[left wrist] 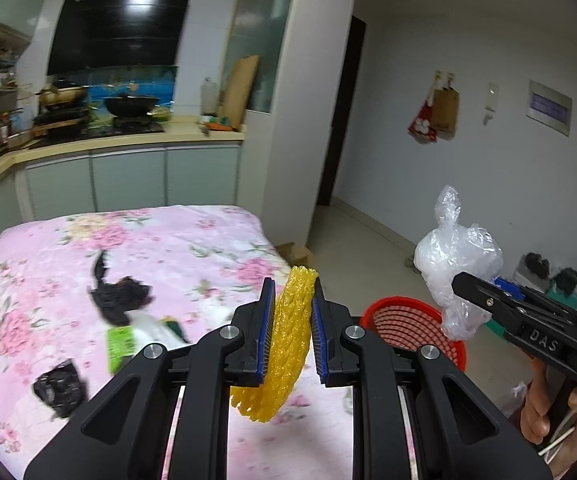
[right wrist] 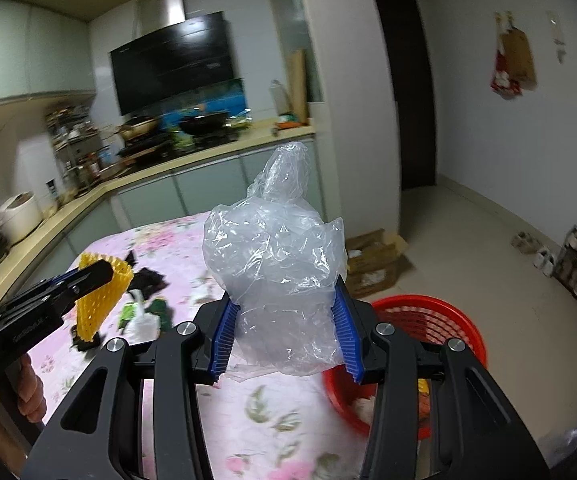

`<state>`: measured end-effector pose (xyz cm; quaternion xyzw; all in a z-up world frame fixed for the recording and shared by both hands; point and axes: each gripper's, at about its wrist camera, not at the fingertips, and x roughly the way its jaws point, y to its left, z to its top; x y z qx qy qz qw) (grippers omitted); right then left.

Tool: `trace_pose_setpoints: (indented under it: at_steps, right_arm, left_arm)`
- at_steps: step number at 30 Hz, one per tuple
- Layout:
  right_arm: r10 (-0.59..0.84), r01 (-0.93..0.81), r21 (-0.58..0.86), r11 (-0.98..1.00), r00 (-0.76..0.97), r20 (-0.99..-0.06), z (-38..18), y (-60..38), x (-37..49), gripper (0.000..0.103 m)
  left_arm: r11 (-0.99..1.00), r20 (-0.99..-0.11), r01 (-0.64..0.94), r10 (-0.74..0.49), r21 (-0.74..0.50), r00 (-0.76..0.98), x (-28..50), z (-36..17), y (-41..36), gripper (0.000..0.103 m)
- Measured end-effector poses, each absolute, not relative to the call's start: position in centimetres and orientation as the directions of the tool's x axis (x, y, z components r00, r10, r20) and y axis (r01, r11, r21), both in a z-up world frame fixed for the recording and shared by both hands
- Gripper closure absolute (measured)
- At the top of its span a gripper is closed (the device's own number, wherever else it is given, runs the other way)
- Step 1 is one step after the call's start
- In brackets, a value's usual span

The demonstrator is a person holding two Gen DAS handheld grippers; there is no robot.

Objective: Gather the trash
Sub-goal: 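Carry both items over the red basket and open both tools to drop them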

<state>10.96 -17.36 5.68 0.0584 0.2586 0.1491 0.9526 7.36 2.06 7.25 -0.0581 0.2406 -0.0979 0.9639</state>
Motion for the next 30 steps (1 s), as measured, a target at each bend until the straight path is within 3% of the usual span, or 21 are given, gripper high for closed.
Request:
trace_pose_setpoints:
  at_steps: [23,30]
  right_arm:
    - [0.122,0.027,0.228,0.973,0.779,-0.615,2.6,-25.3,15.0,0.060]
    - [0.070,0.084,0.188,0.978,0.724,-0.686,0.5,-26.6,16.6,0.060]
  left_arm:
    - [0.910,-0.550,0.375,-0.408,-0.178,0.729,14.3,4.9,-10.5,0.087]
    - [0.873,-0.603,0.408,-0.483,-0.269,0.635,17.1,1.4,-13.1,0.087]
